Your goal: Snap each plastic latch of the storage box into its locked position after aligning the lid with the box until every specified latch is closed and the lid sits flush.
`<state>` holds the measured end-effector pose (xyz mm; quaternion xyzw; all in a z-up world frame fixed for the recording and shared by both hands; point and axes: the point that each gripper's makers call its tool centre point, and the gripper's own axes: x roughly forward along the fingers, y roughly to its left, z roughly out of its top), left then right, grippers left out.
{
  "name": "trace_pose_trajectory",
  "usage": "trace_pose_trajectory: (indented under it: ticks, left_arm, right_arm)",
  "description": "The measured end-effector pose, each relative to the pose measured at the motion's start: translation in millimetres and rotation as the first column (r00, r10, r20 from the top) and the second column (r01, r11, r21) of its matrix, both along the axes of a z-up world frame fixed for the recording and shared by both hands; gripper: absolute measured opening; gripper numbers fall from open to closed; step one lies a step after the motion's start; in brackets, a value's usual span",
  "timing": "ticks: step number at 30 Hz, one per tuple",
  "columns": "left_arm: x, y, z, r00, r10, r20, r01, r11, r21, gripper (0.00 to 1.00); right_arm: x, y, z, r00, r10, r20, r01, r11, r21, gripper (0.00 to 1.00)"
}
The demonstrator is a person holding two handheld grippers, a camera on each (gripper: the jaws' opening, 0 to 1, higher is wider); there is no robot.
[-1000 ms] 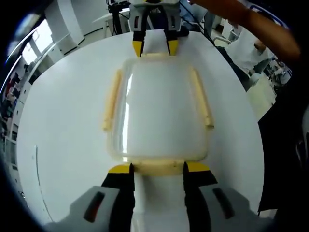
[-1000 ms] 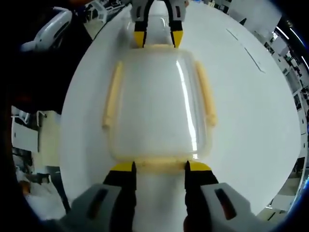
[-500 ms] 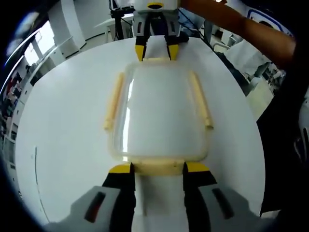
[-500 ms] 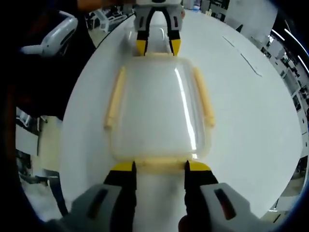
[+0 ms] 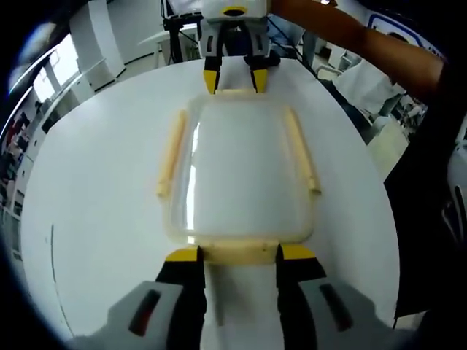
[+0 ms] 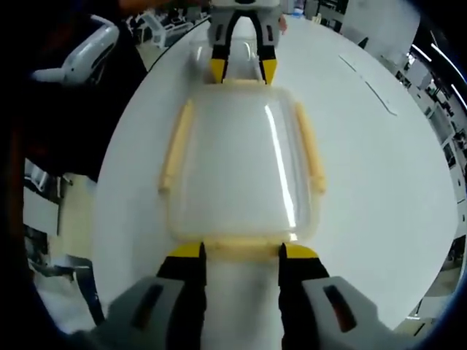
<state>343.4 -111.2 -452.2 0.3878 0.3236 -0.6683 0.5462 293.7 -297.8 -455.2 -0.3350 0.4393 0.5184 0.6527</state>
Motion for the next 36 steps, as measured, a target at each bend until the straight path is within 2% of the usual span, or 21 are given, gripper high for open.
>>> trace_pose_trajectory:
  ticks: [5,20,21,26,31,36]
  left_arm:
    - [0.3,0,0.2,1.0,-0.003,0.002,0.003,1.0,0.007,0.34]
    - [-3.2,0,26.0,1.0,-0.004,0.002,0.004,1.0,-0.006,0.34]
    - [-5.3,2,33.0,1.0,-0.007,0.002,0.007,1.0,-0.005,0.34]
    - [-3.9,6,41.4,1.0,-0.011,0.005,0.011,1.0,0.0,0.34]
    - [1.1,11,73.7,0.999,-0.024,0.034,0.024,1.0,0.0,0.35]
    - [5.8,12,92.2,0.999,-0.022,0.043,0.022,1.0,-0.006,0.35]
  right_arm:
    - [0,0,5.9,1.0,-0.002,0.01,0.002,1.0,0.015,0.34]
    - [2,-1,29.3,0.999,0.006,0.035,-0.006,1.0,0.011,0.34]
    - [1,0,35.1,1.0,0.009,0.03,-0.009,1.0,0.012,0.34]
    - [1,4,46.1,0.999,0.011,0.034,-0.012,1.0,0.011,0.34]
    - [7,6,74.5,0.998,0.002,0.057,-0.004,1.0,0.029,0.34]
    - [10,10,90.6,0.997,0.002,0.078,-0.005,0.999,0.04,0.34]
